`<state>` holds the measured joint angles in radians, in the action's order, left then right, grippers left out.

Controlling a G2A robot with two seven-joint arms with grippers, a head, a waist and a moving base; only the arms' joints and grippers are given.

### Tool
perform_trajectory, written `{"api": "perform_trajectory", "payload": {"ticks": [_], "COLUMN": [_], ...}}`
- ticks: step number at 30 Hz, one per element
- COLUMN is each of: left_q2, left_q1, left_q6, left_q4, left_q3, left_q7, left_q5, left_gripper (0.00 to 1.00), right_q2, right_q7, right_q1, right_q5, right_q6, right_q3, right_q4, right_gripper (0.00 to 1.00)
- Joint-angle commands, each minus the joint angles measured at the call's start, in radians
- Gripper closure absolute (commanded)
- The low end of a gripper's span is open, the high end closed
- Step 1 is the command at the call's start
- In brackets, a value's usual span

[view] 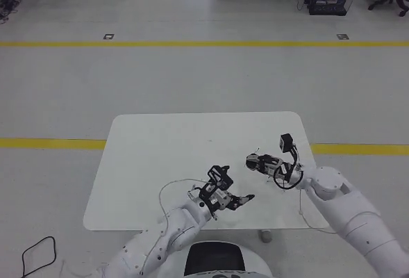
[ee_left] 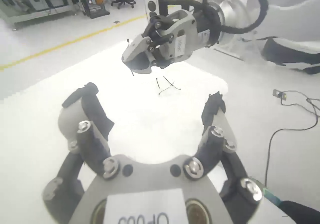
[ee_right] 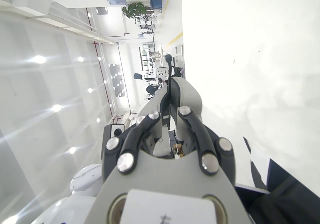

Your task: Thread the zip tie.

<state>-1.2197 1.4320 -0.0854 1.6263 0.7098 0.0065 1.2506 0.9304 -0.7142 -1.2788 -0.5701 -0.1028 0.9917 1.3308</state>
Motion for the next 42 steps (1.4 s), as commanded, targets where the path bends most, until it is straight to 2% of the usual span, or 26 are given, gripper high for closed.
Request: {"api": "perform_trajectory", "payload": {"ticks": [1, 9, 12, 13, 15, 17, 23, 25, 26, 28, 31, 36, 42], "left_q2": [0.0, 0.001, 0.0, -0.002, -0.005, -0.007, -0.007, -0.004, -0.005, -0.006, -0.004, -0.004, -0.003], "left_q1": [0.001, 0.006, 0.009, 0.005, -0.001, -0.007, -0.007, -0.022, -0.023, -0.025, -0.039, -0.039, -0.041], "left_q6": [0.0, 0.001, -0.002, 0.0, -0.003, -0.006, -0.006, 0.006, 0.013, 0.006, -0.004, -0.004, 0.004], "left_q4": [0.001, -0.011, -0.021, -0.027, -0.062, -0.086, -0.086, -0.098, -0.102, -0.114, -0.139, -0.139, -0.137], "left_q3": [0.001, 0.008, 0.01, 0.009, 0.009, 0.009, 0.009, -0.004, -0.005, -0.005, -0.009, -0.009, -0.006], "left_q7": [-0.001, 0.019, 0.061, 0.096, 0.168, 0.199, 0.199, 0.167, 0.168, 0.184, 0.194, 0.194, 0.231], "left_q5": [-0.004, -0.023, -0.035, -0.028, -0.023, -0.026, -0.026, 0.062, 0.071, 0.065, 0.108, 0.108, 0.137], "left_gripper": [0.0, 0.0, 0.0, 0.0, 0.0, 0.0, 0.0, 0.0, 0.0, 0.0, 0.0, 0.0, 0.0], "right_q2": [0.0, 0.007, 0.013, 0.015, 0.019, 0.021, 0.021, 0.022, 0.023, 0.025, 0.028, 0.028, 0.029], "right_q7": [0.001, 0.019, 0.009, 0.006, 0.003, -0.002, -0.002, 0.001, 0.012, 0.02, 0.009, 0.009, 0.046], "right_q1": [0.0, -0.009, -0.01, -0.009, -0.007, -0.004, -0.004, -0.006, -0.009, -0.013, -0.014, -0.014, -0.03], "right_q5": [0.001, 0.007, -0.001, -0.001, 0.003, 0.007, 0.007, 0.007, 0.01, 0.009, -0.005, -0.005, 0.008], "right_q6": [-0.001, 0.0, -0.004, -0.004, 0.002, 0.007, 0.007, 0.007, 0.008, 0.012, 0.013, 0.013, -0.004], "right_q3": [0.0, -0.007, -0.011, -0.012, -0.018, -0.022, -0.022, -0.022, -0.022, -0.019, -0.008, -0.008, 0.008], "right_q4": [0.0, 0.014, 0.012, 0.01, 0.008, 0.008, 0.008, 0.008, 0.014, 0.019, 0.022, 0.022, 0.036], "right_gripper": [1.0, 1.0, 1.0, 1.0, 1.0, 1.0, 1.0, 1.0, 1.0, 1.0, 1.0, 1.0, 1.0]}}
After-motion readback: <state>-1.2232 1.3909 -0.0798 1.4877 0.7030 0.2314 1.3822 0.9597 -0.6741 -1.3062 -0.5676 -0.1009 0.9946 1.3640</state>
